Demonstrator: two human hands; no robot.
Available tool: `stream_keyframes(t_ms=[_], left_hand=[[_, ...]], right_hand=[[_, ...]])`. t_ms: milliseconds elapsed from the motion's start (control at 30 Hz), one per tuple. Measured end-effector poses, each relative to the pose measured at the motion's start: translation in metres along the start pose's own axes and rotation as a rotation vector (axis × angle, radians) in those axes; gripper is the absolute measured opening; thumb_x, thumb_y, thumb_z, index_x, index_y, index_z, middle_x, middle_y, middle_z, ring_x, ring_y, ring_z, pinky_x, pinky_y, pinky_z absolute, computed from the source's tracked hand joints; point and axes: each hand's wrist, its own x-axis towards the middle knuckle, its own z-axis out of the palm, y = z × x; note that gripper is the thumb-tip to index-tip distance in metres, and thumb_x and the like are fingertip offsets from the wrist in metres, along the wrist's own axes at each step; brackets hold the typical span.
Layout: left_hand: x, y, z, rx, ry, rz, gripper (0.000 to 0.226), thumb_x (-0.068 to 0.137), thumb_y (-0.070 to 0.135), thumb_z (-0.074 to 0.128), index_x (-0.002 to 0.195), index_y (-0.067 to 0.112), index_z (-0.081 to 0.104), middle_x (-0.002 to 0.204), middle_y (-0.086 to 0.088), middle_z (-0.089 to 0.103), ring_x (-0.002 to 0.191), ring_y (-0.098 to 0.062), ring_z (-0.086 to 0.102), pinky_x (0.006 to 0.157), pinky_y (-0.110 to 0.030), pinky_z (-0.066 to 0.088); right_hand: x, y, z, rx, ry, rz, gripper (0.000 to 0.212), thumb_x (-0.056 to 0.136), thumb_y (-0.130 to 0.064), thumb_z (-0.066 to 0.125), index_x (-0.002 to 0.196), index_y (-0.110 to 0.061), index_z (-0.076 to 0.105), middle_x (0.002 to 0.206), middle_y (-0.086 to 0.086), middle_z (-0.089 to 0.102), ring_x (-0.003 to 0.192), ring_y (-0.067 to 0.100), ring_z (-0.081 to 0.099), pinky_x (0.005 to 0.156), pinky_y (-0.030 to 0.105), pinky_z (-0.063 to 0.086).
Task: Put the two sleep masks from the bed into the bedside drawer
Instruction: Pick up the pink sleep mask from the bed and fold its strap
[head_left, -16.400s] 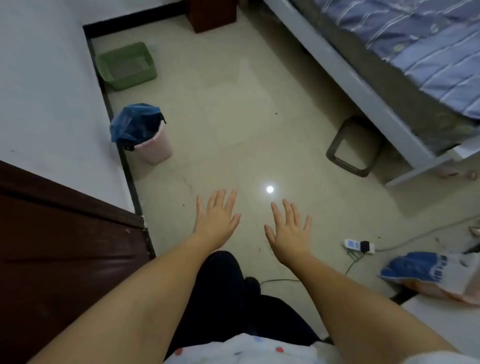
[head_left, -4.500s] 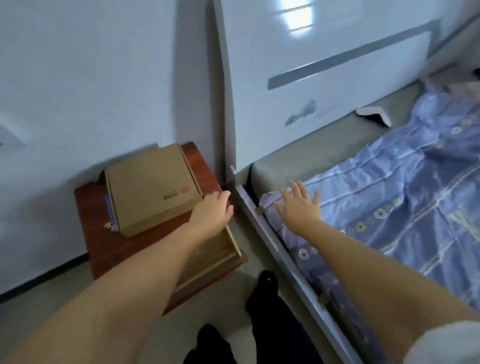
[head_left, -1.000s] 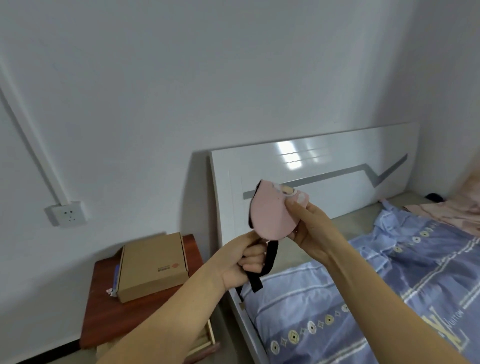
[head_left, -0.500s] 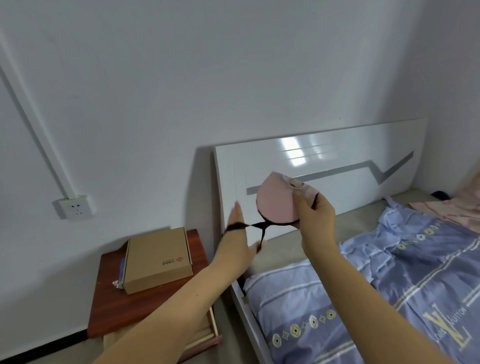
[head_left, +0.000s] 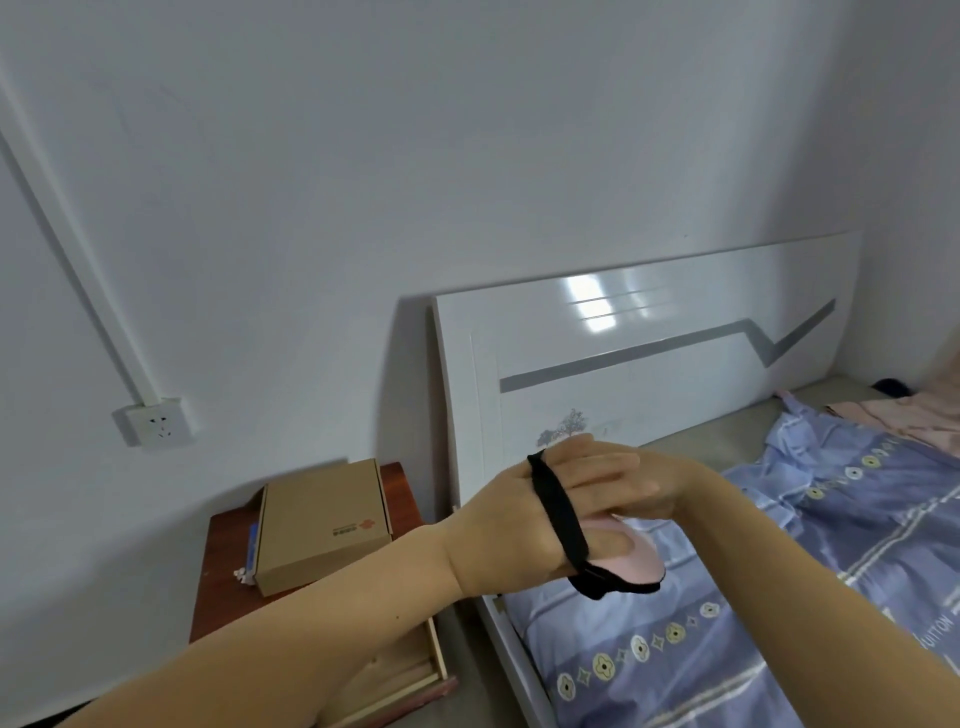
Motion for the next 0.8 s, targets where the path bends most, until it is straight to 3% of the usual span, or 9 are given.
stream_keyframes(t_ms=[133, 167, 200, 233, 400, 567, 633, 733, 800], left_hand=[[-0.012, -0.003, -0.005, -0.032, 0.122, 0.167, 0.016, 0.085, 0.009, 0.066, 0.098, 0.008, 0.074, 0.121, -0.017, 0.066, 0.123, -0.033, 0.054, 0.104, -0.046, 0.045], [-0.016, -0.004, -0.006, -0.035, 0.155, 0.201, 0.015, 0.085, 0.007, 0.066, 0.097, 0.007, 0.074, 0.12, -0.017, 0.066, 0.123, -0.032, 0.054, 0.103, -0.045, 0.046], [-0.016, -0.006, -0.006, -0.047, 0.164, 0.205, 0.015, 0.085, 0.005, 0.065, 0.098, 0.007, 0.073, 0.121, -0.017, 0.066, 0.123, -0.031, 0.054, 0.102, -0.044, 0.048], [-0.018, -0.007, -0.008, -0.06, 0.173, 0.182, 0.017, 0.085, 0.004, 0.064, 0.099, 0.006, 0.073, 0.12, -0.017, 0.066, 0.122, -0.031, 0.055, 0.101, -0.043, 0.049], [-0.035, -0.025, -0.02, -0.042, 0.311, -0.036, 0.026, 0.092, 0.009, 0.048, 0.102, 0.0, 0.071, 0.115, -0.013, 0.068, 0.114, -0.026, 0.061, 0.108, -0.029, 0.04], [-0.048, -0.04, -0.006, -0.181, 0.22, -0.248, 0.045, 0.076, -0.012, 0.043, 0.106, 0.008, 0.071, 0.132, -0.017, 0.055, 0.132, -0.029, 0.041, 0.113, -0.045, 0.03], [-0.054, -0.046, 0.004, -0.301, 0.189, -0.351, 0.057, 0.068, -0.016, 0.042, 0.106, 0.015, 0.072, 0.145, 0.0, 0.035, 0.141, -0.015, 0.021, 0.12, -0.032, 0.017], [-0.065, -0.051, 0.014, -0.434, 0.199, -0.507, 0.067, 0.067, -0.016, 0.035, 0.106, 0.026, 0.071, 0.147, 0.024, 0.021, 0.141, -0.001, 0.018, 0.117, -0.011, 0.012], [-0.074, -0.053, 0.022, -0.65, 0.283, -0.768, 0.07, 0.081, -0.014, 0.034, 0.106, 0.042, 0.067, 0.139, 0.027, 0.039, 0.132, 0.004, 0.037, 0.114, -0.014, 0.027]], right_hand=[[0.013, 0.004, 0.01, -0.059, 0.097, 0.045, 0.042, 0.086, 0.002, 0.04, 0.058, -0.024, 0.057, 0.049, -0.008, 0.06, 0.045, -0.005, 0.052, 0.097, 0.017, 0.038], [0.017, 0.007, 0.013, -0.068, 0.149, 0.041, 0.046, 0.088, 0.003, 0.038, 0.053, -0.02, 0.056, 0.045, -0.005, 0.06, 0.041, -0.001, 0.048, 0.096, 0.04, -0.011], [0.019, 0.01, 0.013, -0.112, 0.22, 0.016, 0.041, 0.092, 0.0, 0.039, 0.059, -0.016, 0.059, 0.052, -0.004, 0.063, 0.047, 0.0, 0.049, 0.061, 0.019, 0.038], [0.02, 0.012, 0.012, -0.154, 0.312, -0.021, 0.032, 0.094, -0.006, 0.04, 0.07, -0.013, 0.061, 0.064, -0.002, 0.065, 0.058, 0.004, 0.054, 0.086, 0.027, 0.046], [0.013, 0.036, -0.004, 0.004, 0.7, -0.014, 0.031, 0.09, 0.0, 0.041, 0.073, -0.017, 0.061, 0.067, 0.001, 0.058, 0.059, 0.011, 0.051, 0.056, 0.022, 0.043], [0.011, 0.049, -0.011, 0.442, 0.29, 0.055, 0.031, 0.095, -0.007, 0.041, 0.099, -0.014, 0.071, 0.082, 0.0, 0.071, 0.069, 0.01, 0.064, 0.058, 0.02, 0.052], [0.016, 0.047, -0.016, 0.608, 0.225, 0.06, 0.027, 0.09, -0.017, 0.047, 0.104, -0.009, 0.069, 0.09, 0.005, 0.066, 0.072, 0.014, 0.063, 0.059, 0.023, 0.053], [0.033, 0.051, -0.014, 0.423, 0.208, 0.164, 0.026, 0.089, -0.03, 0.058, 0.1, -0.008, 0.068, 0.085, 0.004, 0.062, 0.07, 0.011, 0.058, 0.059, 0.02, 0.051], [0.048, 0.057, -0.005, 0.295, 0.235, 0.182, 0.017, 0.091, -0.021, 0.056, 0.099, -0.014, 0.069, 0.08, -0.001, 0.067, 0.069, 0.008, 0.059, 0.058, 0.018, 0.049]])
